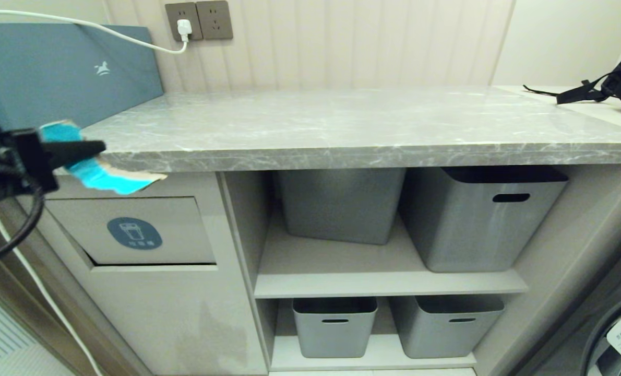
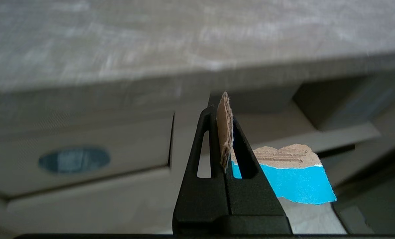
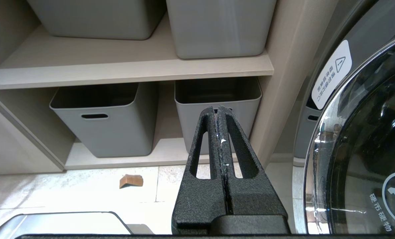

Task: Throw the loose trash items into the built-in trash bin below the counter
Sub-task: Put the garbage in the trash can

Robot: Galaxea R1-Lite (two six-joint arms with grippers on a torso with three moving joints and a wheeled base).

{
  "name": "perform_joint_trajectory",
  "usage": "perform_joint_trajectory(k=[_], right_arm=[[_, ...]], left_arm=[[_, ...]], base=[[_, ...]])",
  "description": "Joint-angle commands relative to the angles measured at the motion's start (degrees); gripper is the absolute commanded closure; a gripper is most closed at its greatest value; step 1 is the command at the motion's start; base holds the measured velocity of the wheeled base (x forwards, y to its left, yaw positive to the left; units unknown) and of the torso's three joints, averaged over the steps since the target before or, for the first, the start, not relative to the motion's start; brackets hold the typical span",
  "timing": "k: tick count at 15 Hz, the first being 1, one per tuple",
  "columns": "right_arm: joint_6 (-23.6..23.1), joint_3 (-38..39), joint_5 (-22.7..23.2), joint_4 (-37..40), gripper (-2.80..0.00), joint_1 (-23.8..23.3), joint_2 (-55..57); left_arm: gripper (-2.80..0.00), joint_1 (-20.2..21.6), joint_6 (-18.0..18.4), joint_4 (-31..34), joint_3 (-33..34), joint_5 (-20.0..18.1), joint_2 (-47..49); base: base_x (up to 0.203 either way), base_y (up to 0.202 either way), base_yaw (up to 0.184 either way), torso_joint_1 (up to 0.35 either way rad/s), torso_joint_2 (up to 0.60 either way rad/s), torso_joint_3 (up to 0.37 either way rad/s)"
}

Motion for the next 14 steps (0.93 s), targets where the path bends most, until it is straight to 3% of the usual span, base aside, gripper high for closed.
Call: perform_joint_trajectory(k=[1, 4, 6, 9, 12, 14], right_arm=[[0.03, 0.0, -0.02, 0.07, 0.0, 0.0, 0.09], [0.03, 0.0, -0.02, 0.07, 0.0, 0.0, 0.09], [0.03, 0.0, -0.02, 0.07, 0.0, 0.0, 0.09], [0.03, 0.0, -0.02, 0.07, 0.0, 0.0, 0.0], [0.03, 0.0, -0.02, 0.07, 0.0, 0.0, 0.09], [0.03, 0.0, -0.02, 0.07, 0.0, 0.0, 0.09]], left_arm=[[0.0, 10.8, 0.84, 2.67, 10.66, -8.04, -14.14], [0.0, 26.08, 1.48, 5.24, 22.29, -13.38, -17.05], [0.0, 32.48, 1.67, 1.54, 29.4, -14.38, -12.94], [0.0, 38.07, 2.84, -19.28, 39.72, -14.83, 1.27], [0.0, 37.67, 5.22, -39.92, 45.68, -15.01, 17.71], [0.0, 36.96, 5.91, -49.71, 47.07, -15.09, 27.11]], base=[[0.0, 0.0, 0.0, 0.0, 0.0, 0.0], [0.0, 0.0, 0.0, 0.0, 0.0, 0.0], [0.0, 0.0, 0.0, 0.0, 0.0, 0.0], [0.0, 0.0, 0.0, 0.0, 0.0, 0.0], [0.0, 0.0, 0.0, 0.0, 0.0, 0.0], [0.0, 0.0, 0.0, 0.0, 0.0, 0.0]])
